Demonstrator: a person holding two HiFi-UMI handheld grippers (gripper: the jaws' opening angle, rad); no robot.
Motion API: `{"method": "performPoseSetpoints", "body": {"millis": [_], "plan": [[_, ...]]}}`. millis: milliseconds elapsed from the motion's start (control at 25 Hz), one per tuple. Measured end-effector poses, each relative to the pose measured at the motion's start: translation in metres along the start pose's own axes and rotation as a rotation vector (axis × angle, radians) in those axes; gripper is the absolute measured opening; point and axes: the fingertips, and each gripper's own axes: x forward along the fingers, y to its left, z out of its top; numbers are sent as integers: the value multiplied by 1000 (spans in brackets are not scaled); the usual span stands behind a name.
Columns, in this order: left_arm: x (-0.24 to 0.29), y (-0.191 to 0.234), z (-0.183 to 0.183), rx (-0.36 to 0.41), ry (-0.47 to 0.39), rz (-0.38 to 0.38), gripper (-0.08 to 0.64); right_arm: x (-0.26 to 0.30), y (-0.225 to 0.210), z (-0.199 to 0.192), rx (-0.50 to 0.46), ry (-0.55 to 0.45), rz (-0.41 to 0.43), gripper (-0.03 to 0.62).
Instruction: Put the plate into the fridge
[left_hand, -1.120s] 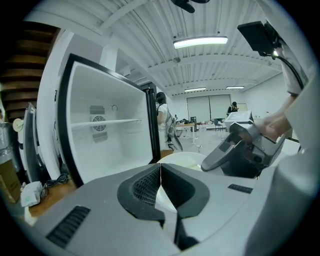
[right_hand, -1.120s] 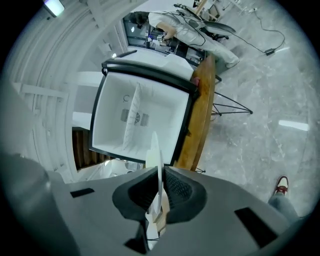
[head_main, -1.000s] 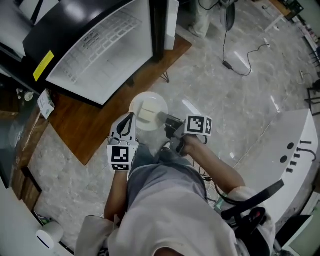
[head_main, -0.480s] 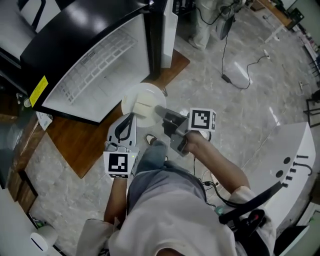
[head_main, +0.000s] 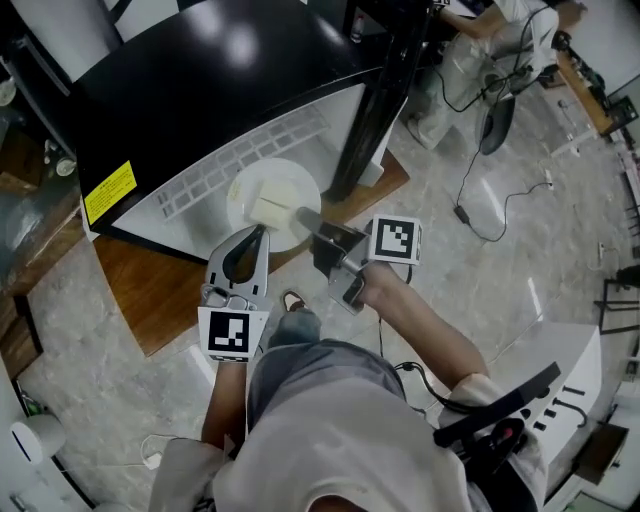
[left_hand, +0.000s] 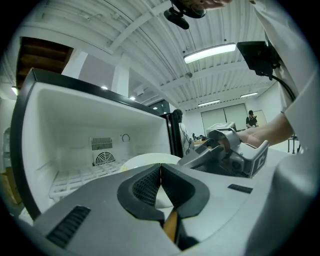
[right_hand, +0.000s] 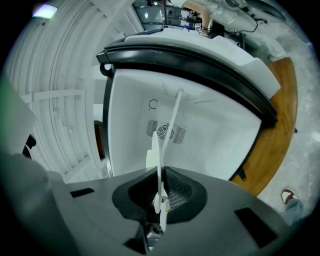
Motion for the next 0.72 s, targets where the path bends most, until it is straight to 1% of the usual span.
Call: {"method": "performPoseSetpoints", "body": {"millis": [160, 240, 320, 400, 520, 600, 720], "plan": [[-9, 2, 11, 2, -38, 53, 20, 13, 10, 3, 0, 34, 27, 32], [-4, 22, 14, 9, -48, 84, 20, 39, 12, 14, 10, 47, 40, 32], [1, 49, 14, 20, -49, 106, 20, 71, 10, 25, 48, 45, 45, 32], [0, 65, 15, 40, -45, 118, 20, 91, 9, 30, 83, 39, 40, 32], [-3, 63, 15, 61, -30, 129, 20, 98, 10, 30, 117, 41, 30, 32], [-2, 63, 12, 60, -12, 140, 20, 103, 12, 30, 136, 43, 25, 32], [3, 79, 6, 39, 10, 162, 20, 124, 17, 34, 164, 46, 16, 32]]}}
